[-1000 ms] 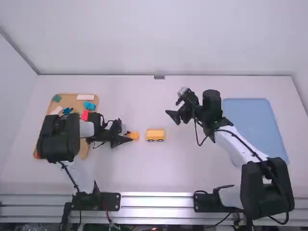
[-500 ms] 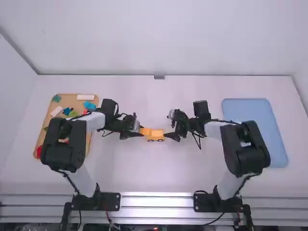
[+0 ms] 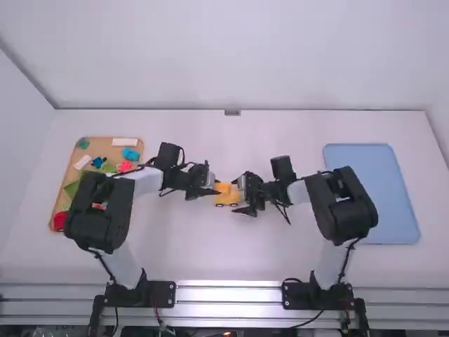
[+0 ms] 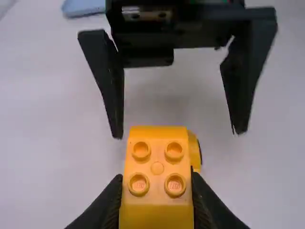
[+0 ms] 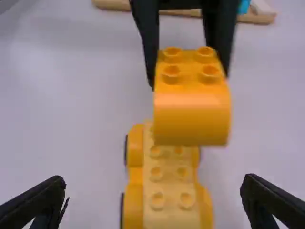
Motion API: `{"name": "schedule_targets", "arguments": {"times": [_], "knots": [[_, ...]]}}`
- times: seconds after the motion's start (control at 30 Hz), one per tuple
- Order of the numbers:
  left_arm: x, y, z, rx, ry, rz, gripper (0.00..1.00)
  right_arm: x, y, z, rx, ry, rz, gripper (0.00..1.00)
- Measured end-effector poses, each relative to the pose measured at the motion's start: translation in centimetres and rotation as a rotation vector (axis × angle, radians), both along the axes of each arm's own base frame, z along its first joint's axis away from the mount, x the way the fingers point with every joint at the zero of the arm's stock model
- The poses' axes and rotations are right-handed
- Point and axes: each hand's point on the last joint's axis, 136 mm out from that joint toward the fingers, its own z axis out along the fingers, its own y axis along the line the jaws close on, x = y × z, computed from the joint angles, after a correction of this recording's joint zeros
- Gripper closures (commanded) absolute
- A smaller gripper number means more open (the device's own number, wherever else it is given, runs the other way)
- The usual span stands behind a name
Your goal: Assemble lego blocks to make yellow taxi
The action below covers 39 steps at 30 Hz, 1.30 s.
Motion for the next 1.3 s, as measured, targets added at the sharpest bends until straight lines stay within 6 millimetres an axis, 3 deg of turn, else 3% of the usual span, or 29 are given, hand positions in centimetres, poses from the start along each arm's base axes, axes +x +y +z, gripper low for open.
{"name": "schedule_targets", "arguments": {"times": [0.13,0.4,0.67,1.0,1.2,1.3], "knots": [[-0.6,-0.3,-1.1,0.031,0.055,0.031,0.96,0.2,1.1,-1.2,0.001,-0.049,-0.013,0.02],[-0.5,-0.2,-1.5,0.045,0.085,0.063,0.95,1.4,0.6,-1.0,0.042,-0.051,-0.074,0.02],[-1.2,-0.1,-2.3,0.045,0.087,0.063,0.94,1.5,0.9,-4.1,0.041,0.045,-0.088,0.02],[-0.9,-0.5,-1.6,0.013,0.052,0.047,0.96,2.7,1.0,-3.5,0.119,0.082,-0.020,0.01],[0.0,-0.8,-1.9,-0.021,0.074,0.077,0.98,2.3,1.3,-3.4,0.128,0.045,0.016,0.17],[0.2,-0.9,-2.1,-0.028,0.109,0.099,0.98,2.2,1.4,-3.3,0.130,0.029,0.029,0.32]]}}
